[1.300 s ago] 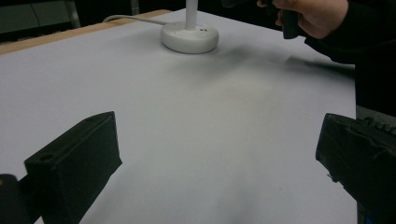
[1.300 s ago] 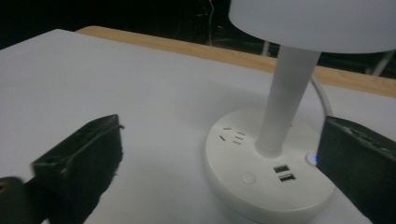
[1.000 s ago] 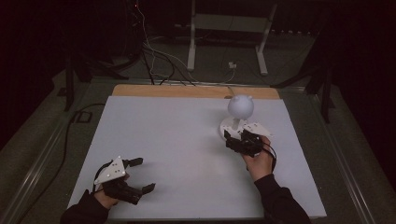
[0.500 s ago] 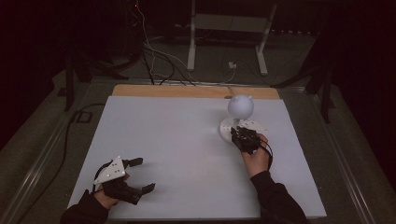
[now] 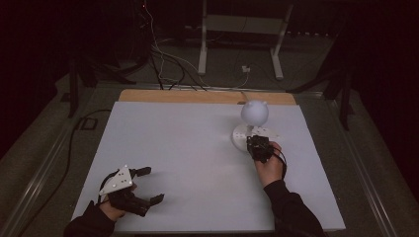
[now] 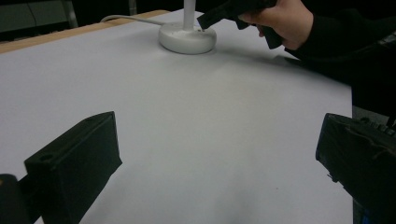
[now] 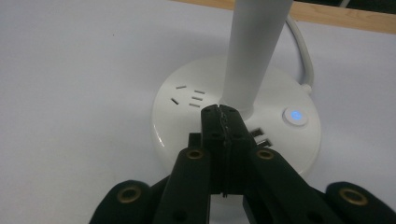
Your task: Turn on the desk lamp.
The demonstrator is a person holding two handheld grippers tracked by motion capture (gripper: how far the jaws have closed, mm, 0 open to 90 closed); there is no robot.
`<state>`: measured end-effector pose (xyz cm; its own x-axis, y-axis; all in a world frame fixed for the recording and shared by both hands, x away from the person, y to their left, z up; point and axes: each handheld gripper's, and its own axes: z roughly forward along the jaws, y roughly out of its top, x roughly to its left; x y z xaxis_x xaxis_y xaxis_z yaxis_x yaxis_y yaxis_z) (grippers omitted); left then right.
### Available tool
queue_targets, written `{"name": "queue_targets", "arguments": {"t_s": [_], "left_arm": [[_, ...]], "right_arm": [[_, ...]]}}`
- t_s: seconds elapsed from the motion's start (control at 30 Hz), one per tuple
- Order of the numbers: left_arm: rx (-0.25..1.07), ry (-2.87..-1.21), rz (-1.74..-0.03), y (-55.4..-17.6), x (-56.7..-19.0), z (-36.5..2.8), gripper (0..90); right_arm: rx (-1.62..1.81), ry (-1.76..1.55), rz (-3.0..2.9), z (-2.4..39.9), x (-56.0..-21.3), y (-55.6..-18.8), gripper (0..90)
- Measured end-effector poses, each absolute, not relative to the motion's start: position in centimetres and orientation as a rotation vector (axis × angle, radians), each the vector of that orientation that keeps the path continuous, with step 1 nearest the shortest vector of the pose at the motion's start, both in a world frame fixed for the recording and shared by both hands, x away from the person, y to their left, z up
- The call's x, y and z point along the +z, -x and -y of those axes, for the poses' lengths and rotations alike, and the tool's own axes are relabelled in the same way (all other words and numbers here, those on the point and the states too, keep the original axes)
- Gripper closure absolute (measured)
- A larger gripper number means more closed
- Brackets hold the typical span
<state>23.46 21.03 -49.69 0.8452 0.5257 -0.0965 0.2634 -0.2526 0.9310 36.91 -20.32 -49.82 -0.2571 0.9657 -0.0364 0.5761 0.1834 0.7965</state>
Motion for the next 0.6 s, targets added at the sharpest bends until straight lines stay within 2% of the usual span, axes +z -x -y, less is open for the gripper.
{"name": "queue_targets", "arguments": {"t_s": [0.6], "left_arm": [[0.278, -1.848, -0.597, -23.46, -49.72, -21.00, 0.3]], "right_arm": [[0.877, -1.421, -1.933, 19.96, -50.51, -37.05, 90.0]]}}
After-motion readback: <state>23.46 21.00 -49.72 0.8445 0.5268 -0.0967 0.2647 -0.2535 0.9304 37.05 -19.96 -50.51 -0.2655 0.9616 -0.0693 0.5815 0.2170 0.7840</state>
